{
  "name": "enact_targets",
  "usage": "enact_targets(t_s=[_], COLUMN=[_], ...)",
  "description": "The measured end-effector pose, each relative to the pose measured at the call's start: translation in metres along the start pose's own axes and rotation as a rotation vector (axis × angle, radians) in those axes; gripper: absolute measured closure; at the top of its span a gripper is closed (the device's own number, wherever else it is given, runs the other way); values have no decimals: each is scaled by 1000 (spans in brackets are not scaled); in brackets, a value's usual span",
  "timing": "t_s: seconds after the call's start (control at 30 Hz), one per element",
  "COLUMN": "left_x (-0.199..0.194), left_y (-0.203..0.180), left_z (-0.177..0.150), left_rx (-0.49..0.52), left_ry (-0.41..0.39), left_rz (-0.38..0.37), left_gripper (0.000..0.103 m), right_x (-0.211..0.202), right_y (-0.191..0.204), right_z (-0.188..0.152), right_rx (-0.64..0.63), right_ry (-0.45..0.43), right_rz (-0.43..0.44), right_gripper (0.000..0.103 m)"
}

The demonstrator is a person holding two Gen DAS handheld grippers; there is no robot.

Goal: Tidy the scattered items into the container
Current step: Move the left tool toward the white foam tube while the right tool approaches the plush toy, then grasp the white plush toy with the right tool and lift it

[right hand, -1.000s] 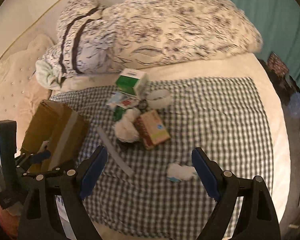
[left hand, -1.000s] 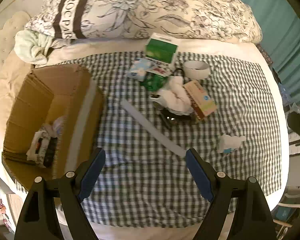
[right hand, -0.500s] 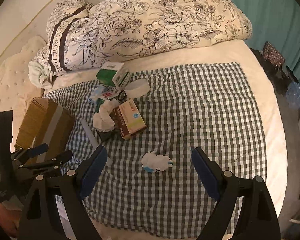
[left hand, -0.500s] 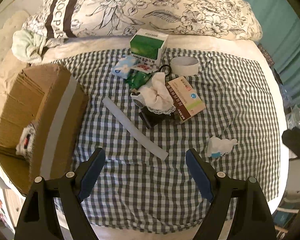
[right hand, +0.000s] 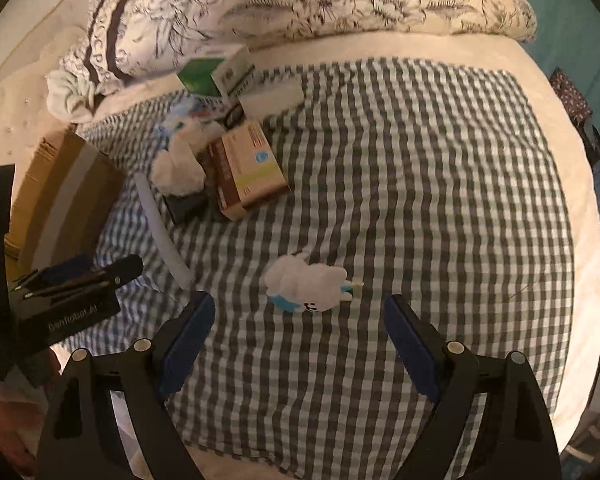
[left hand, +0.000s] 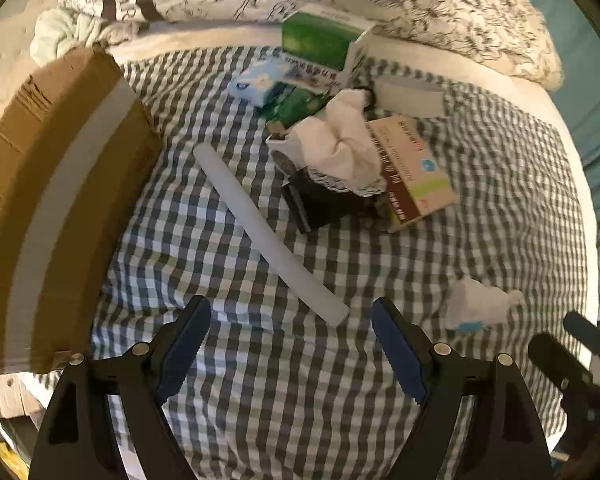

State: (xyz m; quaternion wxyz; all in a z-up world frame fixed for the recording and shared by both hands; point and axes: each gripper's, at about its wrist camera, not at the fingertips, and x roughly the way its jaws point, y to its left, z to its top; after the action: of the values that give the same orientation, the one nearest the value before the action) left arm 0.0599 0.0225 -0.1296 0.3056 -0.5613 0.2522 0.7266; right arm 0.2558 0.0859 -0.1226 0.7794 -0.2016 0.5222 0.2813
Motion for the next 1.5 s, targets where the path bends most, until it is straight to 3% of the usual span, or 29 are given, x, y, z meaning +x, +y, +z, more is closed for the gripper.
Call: enact_targets(t_s=[0.4,0.8,0.93,1.17,1.23,1.33,1.4,1.5], left_x=[54,90,96,98,96,92,87,83], left_y=[17,16,17,24,24,23,20,20], left_z=[19,19,20,17,15,13,11,10], left_rx=[-105,-126,-125,-148,-148,-141,-122,-120], left_ry=[39,83,73,49,45,37,26,33], left_rz=[17,30,58,32,26,10,-8,-47], left_gripper=[18,18,5,5,7,21,44,66], right_x=[51,90,100,107,107,110,112,108], right_y=[-5,-6,-8,-8,-7,-2,1,-1], right_z=[3,3,3,3,3,6,6,3], right_rx=[64,110,123,161,159,158,158,157], right_ry=[53,111,128,129,128,126,123,116], right_rz=[-27,-50,-60,-73,-74,-70,-70,-67], right_gripper=[16,16,16,16,16,16,20,29])
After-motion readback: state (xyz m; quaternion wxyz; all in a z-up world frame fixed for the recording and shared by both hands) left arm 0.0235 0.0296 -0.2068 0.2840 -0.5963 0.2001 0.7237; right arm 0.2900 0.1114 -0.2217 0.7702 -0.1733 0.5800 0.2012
